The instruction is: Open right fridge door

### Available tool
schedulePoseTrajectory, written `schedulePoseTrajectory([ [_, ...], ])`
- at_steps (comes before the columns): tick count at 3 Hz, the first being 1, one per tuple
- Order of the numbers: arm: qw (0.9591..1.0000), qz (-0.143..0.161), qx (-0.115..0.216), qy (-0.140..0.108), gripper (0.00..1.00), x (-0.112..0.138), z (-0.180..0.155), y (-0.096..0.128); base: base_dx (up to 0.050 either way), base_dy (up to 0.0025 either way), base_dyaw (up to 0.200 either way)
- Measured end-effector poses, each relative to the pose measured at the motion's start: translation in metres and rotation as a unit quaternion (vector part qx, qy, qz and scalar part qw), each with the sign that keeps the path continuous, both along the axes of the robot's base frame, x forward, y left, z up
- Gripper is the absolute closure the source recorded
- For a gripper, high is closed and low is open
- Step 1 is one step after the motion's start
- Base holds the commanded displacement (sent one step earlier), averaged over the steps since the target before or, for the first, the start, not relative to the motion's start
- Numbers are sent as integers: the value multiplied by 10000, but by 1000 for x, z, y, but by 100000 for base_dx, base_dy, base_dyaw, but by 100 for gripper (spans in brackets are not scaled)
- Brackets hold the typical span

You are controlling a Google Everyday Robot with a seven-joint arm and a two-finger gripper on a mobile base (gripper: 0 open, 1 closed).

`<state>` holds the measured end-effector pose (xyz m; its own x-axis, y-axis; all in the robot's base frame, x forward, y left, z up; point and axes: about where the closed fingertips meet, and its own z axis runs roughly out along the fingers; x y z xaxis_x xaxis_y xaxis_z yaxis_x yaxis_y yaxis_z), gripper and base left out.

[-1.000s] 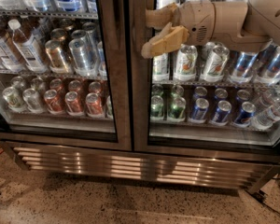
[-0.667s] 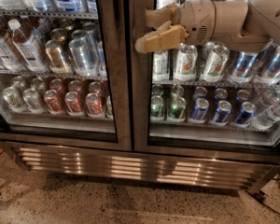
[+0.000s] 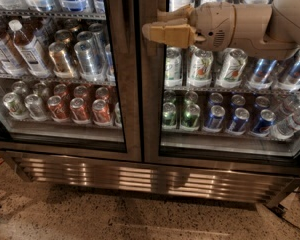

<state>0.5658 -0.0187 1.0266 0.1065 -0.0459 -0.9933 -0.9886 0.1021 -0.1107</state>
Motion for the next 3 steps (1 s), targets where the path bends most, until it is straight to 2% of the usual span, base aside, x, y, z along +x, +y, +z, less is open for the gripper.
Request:
schedulePoseTrajectory([
  [1, 10000, 0, 0, 0, 100, 3, 1, -3, -4951, 6, -43],
  [2, 10000, 0, 0, 0, 100, 3, 1, -3, 0, 0, 0],
  [3, 10000, 1, 0, 0, 81, 3, 1, -3, 0, 0, 0],
])
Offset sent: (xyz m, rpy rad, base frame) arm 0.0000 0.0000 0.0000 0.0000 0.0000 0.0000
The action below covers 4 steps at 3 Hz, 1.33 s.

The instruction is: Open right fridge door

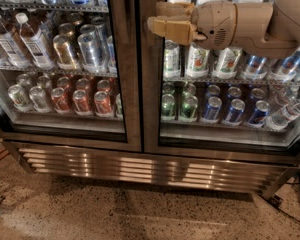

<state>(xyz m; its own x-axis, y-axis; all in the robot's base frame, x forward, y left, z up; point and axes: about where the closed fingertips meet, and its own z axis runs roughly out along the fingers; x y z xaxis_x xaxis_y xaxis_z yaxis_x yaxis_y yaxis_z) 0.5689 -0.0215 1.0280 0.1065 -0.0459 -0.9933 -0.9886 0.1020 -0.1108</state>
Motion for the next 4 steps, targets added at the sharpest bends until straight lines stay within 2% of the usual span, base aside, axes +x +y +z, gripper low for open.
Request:
schedulePoseTrajectory([
  [3, 10000, 1, 0, 0, 11, 0, 0, 0, 0, 0, 0],
  [4, 10000, 3, -1, 1, 0, 0, 0, 0, 0, 0, 0],
])
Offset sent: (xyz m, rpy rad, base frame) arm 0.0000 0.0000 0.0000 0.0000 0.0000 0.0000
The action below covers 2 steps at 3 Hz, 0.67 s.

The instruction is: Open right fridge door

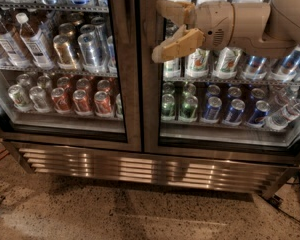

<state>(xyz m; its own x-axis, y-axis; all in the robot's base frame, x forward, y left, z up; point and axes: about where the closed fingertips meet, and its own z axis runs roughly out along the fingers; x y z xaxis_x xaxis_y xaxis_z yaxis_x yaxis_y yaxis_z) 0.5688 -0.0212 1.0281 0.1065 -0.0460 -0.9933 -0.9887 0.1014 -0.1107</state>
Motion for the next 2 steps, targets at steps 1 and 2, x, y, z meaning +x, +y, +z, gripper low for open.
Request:
schedulePoseTrajectory([
  [1, 10000, 4, -2, 1, 0, 0, 0, 1, 0, 0, 0],
  [2, 9999, 56, -119, 14, 0, 1, 0, 10, 0, 0, 0],
])
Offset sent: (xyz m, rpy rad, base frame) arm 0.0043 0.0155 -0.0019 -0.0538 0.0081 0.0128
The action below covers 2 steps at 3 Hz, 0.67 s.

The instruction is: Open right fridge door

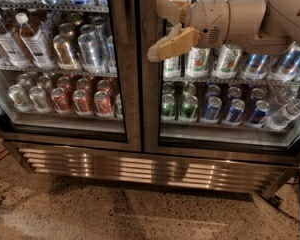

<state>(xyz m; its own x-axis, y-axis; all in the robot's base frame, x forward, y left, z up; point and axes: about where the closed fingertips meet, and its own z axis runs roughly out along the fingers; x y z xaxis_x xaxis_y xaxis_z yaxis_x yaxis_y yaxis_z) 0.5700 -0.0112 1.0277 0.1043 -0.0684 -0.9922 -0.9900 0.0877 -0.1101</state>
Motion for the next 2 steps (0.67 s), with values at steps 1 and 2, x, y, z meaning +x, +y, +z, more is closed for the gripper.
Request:
schedulePoseTrajectory([
  [1, 9995, 169, -261, -18, 0, 1, -1, 25, 0, 0, 0],
  [2, 9995, 169, -261, -18, 0, 1, -1, 25, 0, 0, 0],
])
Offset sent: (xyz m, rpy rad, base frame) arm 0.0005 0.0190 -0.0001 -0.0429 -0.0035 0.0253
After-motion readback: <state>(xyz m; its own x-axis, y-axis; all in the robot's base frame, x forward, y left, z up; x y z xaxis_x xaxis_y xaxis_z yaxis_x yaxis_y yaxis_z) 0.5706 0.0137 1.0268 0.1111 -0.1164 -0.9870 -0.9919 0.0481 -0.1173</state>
